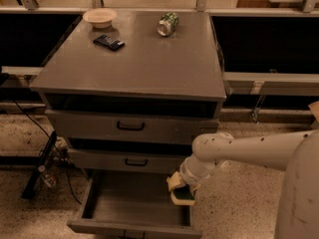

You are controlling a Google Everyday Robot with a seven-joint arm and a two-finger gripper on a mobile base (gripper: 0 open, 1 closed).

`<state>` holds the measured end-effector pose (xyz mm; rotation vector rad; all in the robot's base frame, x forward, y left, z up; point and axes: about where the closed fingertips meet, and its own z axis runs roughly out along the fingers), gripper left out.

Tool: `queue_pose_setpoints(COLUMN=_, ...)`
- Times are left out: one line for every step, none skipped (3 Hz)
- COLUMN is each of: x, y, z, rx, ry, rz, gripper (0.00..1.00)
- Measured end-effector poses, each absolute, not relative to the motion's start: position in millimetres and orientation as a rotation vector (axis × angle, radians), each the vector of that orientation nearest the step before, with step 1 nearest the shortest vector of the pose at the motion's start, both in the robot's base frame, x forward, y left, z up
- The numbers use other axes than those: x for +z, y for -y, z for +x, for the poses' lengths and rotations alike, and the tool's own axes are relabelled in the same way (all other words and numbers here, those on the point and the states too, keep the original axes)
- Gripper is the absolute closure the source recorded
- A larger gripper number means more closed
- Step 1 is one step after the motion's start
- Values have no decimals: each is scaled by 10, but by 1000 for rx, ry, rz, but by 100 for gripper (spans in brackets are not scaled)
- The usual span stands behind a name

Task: Place sponge into bottom drawer

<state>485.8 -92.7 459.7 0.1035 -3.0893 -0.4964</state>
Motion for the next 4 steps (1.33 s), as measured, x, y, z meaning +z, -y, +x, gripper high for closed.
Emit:
queue_pose_setpoints(x=4250, y=864, z=4885, rx=-516, ry=3020, rz=78, gripper=100)
queue_pose_setpoints(x=4246, y=864, z=4884, rx=-516, ry=3019, rz=78, gripper=100)
queue_pose_setpoints(x=3940, y=849, z=4824, rx=-521, ry=2953, rz=60, gripper=100)
queue_pose_setpoints(x=3613, y=876, z=4772, rx=-526, ry=2879, rz=33, gripper=100)
